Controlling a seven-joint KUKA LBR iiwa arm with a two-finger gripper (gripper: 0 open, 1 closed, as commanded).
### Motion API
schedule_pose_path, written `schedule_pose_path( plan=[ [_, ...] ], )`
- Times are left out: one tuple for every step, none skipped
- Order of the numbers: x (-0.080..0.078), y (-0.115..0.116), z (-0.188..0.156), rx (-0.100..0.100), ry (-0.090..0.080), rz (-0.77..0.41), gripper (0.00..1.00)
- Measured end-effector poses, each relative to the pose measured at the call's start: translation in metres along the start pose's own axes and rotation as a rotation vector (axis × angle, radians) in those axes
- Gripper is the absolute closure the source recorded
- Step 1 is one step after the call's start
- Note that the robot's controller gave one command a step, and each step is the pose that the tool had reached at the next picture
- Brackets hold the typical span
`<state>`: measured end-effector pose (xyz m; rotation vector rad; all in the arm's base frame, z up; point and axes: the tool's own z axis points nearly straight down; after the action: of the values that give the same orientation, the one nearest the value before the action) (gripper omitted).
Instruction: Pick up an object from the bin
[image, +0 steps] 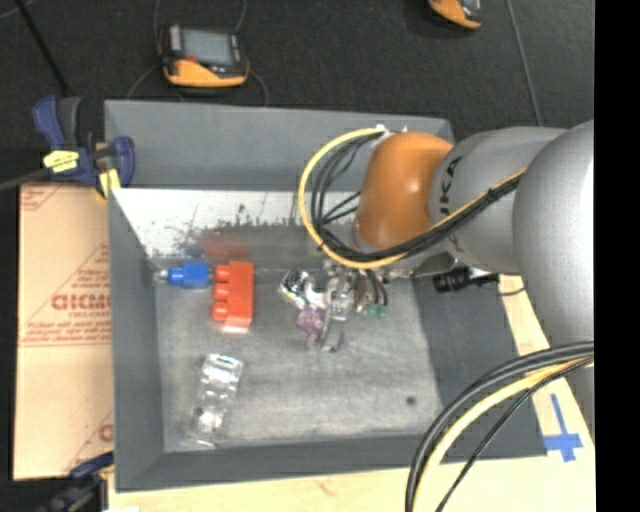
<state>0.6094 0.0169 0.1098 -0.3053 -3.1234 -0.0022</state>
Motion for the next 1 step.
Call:
schedule_pose_path(
  plan=[
    [-0.0075,-0.0063,0.0406,0.003,-0.005,-0.018,0.0]
  ],
)
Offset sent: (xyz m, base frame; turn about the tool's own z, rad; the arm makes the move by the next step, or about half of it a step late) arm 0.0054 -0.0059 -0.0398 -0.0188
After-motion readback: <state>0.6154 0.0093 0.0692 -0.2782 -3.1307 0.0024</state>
